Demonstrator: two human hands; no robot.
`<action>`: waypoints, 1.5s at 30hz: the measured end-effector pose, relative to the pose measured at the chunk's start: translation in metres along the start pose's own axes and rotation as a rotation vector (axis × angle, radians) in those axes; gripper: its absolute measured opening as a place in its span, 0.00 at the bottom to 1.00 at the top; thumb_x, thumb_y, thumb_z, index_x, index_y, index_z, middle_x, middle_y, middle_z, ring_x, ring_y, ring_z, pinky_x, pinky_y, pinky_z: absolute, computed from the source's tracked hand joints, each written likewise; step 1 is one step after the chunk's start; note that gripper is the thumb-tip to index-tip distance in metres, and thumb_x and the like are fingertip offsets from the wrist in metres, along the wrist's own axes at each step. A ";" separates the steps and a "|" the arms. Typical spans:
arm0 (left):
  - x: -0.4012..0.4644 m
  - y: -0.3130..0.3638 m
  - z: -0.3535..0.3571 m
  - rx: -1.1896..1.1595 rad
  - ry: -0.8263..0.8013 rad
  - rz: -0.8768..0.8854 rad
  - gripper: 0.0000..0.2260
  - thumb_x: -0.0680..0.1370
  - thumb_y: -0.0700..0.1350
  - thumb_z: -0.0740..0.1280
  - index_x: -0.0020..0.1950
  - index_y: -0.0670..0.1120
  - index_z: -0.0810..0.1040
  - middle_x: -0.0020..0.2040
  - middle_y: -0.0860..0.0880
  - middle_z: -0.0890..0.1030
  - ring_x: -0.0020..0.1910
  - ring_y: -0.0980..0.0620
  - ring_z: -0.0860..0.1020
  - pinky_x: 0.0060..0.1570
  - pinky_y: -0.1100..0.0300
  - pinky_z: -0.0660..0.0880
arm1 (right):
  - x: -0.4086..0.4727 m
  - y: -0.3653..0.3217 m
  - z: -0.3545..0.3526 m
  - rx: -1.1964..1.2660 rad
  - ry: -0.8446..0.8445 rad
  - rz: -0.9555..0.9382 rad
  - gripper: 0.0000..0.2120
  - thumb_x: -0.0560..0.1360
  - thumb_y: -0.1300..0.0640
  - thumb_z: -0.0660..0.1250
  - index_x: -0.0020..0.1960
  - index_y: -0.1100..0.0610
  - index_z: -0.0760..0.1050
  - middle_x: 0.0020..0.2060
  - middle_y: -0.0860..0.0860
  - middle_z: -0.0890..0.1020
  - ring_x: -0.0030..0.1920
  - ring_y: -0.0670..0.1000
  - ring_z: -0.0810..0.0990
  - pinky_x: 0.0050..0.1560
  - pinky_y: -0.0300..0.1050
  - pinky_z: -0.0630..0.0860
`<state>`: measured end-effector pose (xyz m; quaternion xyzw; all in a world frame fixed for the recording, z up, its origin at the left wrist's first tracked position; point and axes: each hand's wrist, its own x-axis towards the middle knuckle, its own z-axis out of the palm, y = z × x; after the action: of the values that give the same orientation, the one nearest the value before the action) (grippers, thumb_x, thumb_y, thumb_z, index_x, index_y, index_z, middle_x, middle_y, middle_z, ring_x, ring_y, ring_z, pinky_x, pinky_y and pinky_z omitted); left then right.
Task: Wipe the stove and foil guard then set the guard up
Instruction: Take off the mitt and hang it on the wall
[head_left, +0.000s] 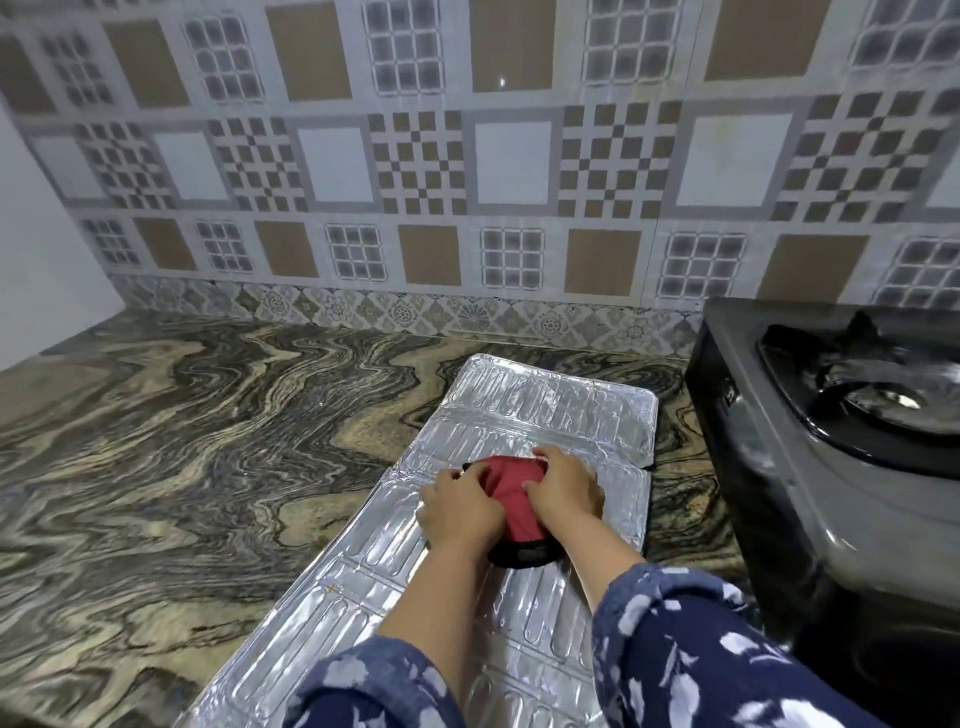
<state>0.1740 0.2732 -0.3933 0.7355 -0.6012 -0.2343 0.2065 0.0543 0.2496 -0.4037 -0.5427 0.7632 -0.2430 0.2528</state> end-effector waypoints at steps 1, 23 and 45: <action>0.000 -0.002 0.001 -0.002 0.018 0.017 0.24 0.72 0.43 0.63 0.67 0.57 0.72 0.64 0.47 0.75 0.64 0.42 0.72 0.62 0.50 0.70 | -0.001 0.001 0.002 -0.032 0.001 -0.024 0.19 0.75 0.55 0.68 0.65 0.45 0.72 0.62 0.51 0.76 0.63 0.58 0.71 0.63 0.51 0.67; 0.020 0.105 -0.107 -0.822 0.085 0.323 0.21 0.75 0.29 0.60 0.59 0.48 0.80 0.59 0.46 0.81 0.58 0.49 0.79 0.61 0.47 0.75 | 0.013 -0.095 -0.162 0.916 -0.113 -0.109 0.19 0.71 0.72 0.69 0.59 0.59 0.79 0.50 0.57 0.82 0.44 0.52 0.81 0.45 0.41 0.80; 0.192 0.433 -0.213 -0.756 0.524 0.913 0.21 0.75 0.32 0.66 0.65 0.50 0.76 0.56 0.58 0.71 0.57 0.52 0.76 0.62 0.54 0.75 | 0.224 -0.219 -0.446 0.394 0.744 -0.785 0.17 0.73 0.67 0.70 0.58 0.54 0.81 0.58 0.51 0.81 0.60 0.51 0.78 0.62 0.37 0.70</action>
<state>-0.0091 0.0068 0.0131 0.3151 -0.6594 -0.1311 0.6699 -0.1444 0.0152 0.0470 -0.6061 0.4823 -0.6309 -0.0454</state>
